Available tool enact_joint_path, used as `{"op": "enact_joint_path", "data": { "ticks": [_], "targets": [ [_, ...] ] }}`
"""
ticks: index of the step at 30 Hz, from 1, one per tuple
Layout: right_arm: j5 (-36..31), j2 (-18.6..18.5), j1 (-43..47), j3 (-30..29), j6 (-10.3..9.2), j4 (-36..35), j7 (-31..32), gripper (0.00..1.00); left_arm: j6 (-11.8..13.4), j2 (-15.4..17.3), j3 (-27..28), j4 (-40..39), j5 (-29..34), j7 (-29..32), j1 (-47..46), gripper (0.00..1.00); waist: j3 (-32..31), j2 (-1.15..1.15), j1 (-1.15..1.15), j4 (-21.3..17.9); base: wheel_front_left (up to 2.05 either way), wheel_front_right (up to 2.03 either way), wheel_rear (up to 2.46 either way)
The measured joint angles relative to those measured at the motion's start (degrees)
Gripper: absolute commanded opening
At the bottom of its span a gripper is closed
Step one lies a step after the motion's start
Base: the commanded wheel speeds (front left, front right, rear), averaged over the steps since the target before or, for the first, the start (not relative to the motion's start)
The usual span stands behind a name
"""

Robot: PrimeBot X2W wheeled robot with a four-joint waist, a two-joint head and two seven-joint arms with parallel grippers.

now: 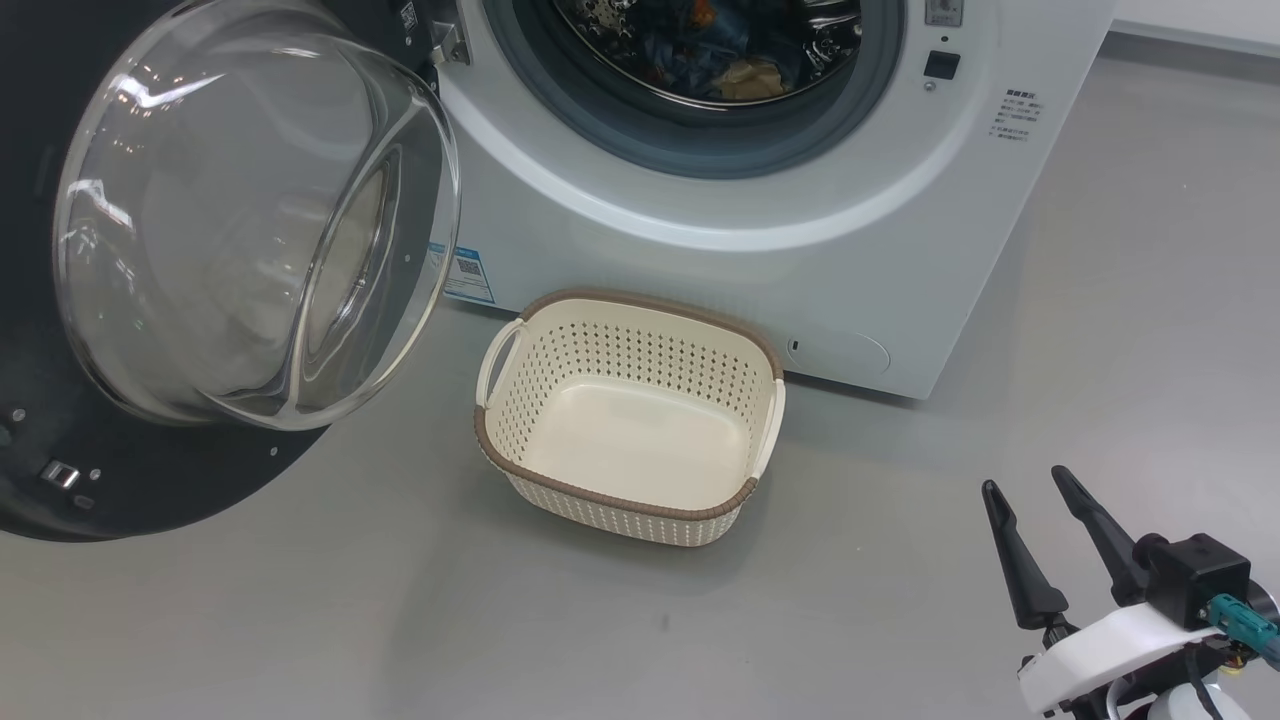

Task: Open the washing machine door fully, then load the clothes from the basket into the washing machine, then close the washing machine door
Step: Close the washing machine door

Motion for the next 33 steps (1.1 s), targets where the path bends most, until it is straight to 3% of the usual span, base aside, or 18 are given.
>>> {"op": "enact_joint_path", "data": {
  "ticks": [16, 33],
  "targets": [
    [0.4, -1.3, -0.9, 0.0, 0.00, -0.1, 0.0, 1.00, -4.4, 0.2, -1.3, 3.6, -1.4, 4.5, -2.7, 0.00, 2.2, 0.00, 0.00, -1.3, 0.00, 0.00, 0.00],
    [0.5, -4.0, -1.1, 0.1, 0.00, -0.4, 0.0, 1.00, -6.4, 1.9, -3.4, 6.9, -1.2, 7.8, -3.0, 0.00, 4.0, 0.00, 0.00, -2.6, 0.00, 0.00, 0.00]
  ]
}}
